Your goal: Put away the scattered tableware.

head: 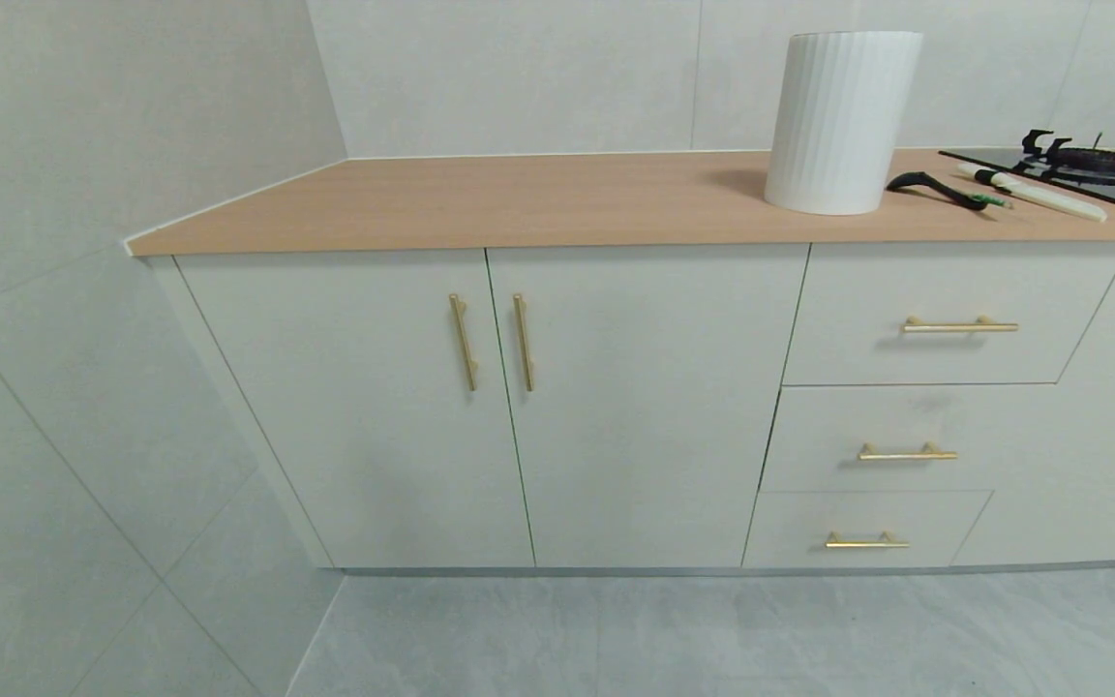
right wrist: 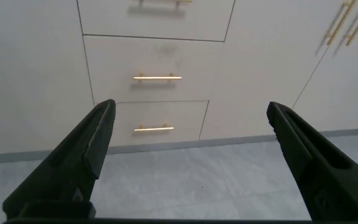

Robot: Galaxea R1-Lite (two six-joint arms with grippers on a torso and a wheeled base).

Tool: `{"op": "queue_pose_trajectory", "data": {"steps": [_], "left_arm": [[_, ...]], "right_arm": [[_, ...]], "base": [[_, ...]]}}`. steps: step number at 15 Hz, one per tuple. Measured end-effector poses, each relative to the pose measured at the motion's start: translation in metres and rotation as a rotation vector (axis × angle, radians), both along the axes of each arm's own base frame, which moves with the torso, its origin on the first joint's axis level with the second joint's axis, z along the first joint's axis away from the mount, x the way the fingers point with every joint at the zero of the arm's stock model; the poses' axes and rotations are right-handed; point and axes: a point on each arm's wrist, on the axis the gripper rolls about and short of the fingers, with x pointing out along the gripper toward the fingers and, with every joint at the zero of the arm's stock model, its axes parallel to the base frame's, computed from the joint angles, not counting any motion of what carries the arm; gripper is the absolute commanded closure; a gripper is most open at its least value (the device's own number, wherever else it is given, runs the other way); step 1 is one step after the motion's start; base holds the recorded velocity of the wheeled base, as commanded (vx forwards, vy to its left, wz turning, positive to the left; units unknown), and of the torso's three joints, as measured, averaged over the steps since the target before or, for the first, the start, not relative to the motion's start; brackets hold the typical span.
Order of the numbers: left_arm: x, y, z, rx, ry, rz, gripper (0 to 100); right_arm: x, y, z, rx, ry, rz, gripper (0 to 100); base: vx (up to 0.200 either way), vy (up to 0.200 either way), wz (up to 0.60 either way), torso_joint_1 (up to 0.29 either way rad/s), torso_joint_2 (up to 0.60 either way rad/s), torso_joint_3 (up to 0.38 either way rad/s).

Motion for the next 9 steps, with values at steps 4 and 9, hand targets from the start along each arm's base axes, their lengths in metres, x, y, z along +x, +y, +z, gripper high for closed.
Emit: {"op": "queue_pose_trajectory", "data": {"steps": [4, 9], "left_arm": [[0.0001, 0.0000, -0.0004, 0.000, 0.001, 0.000, 0], [0.0001, 0.0000, -0.0004, -0.002, 0.002, 0.000, 0]], "right_arm": [[-0.0005, -0.0004, 0.0015, 0.096, -0.043, -0.013, 0], [0.0004, 0.0048, -0.0049, 0.084, 0.030, 0.217, 0]], "base": [[0.000, 0.000, 0.00, 0.000, 0.00, 0.000], [0.000, 0.000, 0.00, 0.000, 0.00, 0.000]]}}
